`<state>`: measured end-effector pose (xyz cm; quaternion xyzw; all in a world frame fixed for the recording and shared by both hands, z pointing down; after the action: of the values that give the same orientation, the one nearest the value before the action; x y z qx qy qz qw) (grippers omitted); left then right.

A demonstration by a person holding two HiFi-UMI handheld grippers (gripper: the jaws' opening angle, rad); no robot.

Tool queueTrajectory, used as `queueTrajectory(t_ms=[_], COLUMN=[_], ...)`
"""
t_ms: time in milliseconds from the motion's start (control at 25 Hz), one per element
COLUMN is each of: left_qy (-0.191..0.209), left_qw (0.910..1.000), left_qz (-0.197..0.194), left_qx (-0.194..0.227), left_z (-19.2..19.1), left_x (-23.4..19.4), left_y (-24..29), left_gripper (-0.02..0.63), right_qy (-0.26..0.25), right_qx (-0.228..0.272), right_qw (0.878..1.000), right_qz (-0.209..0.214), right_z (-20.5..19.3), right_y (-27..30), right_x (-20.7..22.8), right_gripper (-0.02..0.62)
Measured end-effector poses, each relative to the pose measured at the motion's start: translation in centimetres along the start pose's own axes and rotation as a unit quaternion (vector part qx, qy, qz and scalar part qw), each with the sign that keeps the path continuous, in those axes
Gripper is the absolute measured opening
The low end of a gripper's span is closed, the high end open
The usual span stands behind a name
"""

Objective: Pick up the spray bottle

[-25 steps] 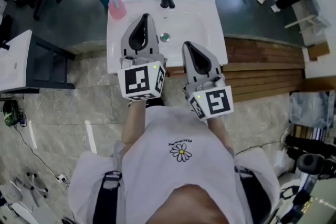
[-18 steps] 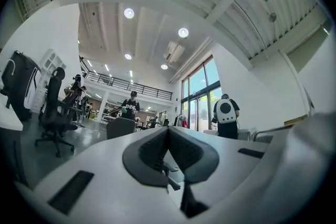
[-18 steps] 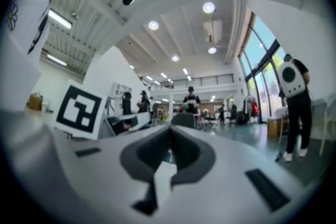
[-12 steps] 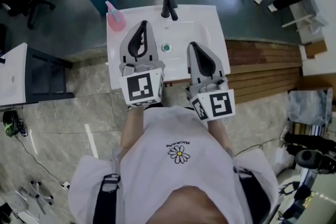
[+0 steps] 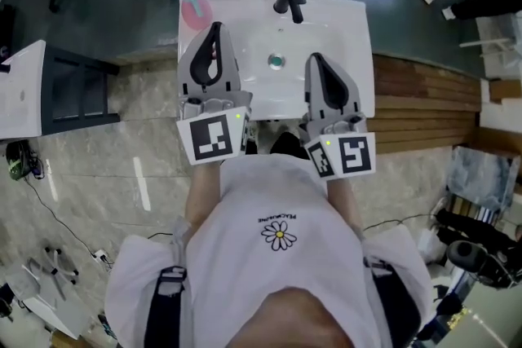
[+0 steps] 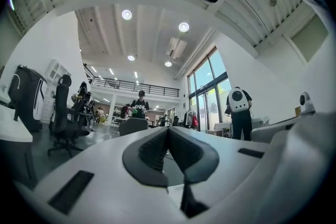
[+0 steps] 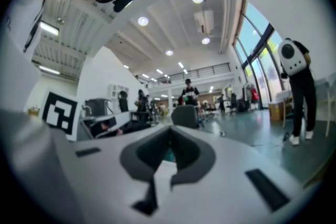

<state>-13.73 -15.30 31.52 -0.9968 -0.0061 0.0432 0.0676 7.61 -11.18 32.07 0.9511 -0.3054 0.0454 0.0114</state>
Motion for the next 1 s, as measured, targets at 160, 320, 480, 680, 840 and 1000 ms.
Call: queueTrajectory(t_ms=[160, 320, 480, 680, 840, 1000], left_qy=[0.009, 0.019, 0.023, 0.032, 0.039, 0.045], left_qw=[0.9999, 0.9995, 0.9987, 0.997, 0.9954, 0.9926], left_qz=[0.007, 0.024, 0.044, 0.068, 0.086, 0.111], left_qx=[0.0, 0.008, 0.015, 0.018, 0.016, 0.017], left_z=[-0.1, 0.3, 0.6, 0.5, 0.7, 0.9], left_x=[0.5, 1.2, 1.8, 1.7, 1.1, -0.1], left_y=[0.0, 0.4, 0.7, 0.8, 0.3, -0.4], left_gripper=[0.02, 0.02, 0.02, 0.02, 0.02, 0.02], right_qy=[-0.009, -0.018, -0.008, -0.033, -0.024, 0.005], right_qx=[0.008, 0.019, 0.019, 0.001, -0.009, -0.012], right_qw=[1.0, 0.999, 0.999, 0.997, 0.996, 0.994], right_qz=[0.012, 0.028, 0.039, 0.069, 0.087, 0.111], right_z=[0.4, 1.1, 1.0, 0.7, 0.5, 0.1], right_y=[0.8, 1.0, 0.7, 1.5, 2.5, 3.2], right_x=[0.9, 2.1, 3.4, 3.9, 3.7, 3.5], right_gripper=[0.029, 0.029, 0.029, 0.029, 0.031, 0.031])
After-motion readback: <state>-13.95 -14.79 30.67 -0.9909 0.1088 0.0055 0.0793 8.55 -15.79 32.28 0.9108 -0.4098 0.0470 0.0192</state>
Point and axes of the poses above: the fingertips, and each gripper's own axes: y forward along the fingers, x to its right, z out of its top, the point moved 10 cm from there along -y, backward along the fingers, and after that the axes turned 13 degrees about z, right-handed, at the moved point
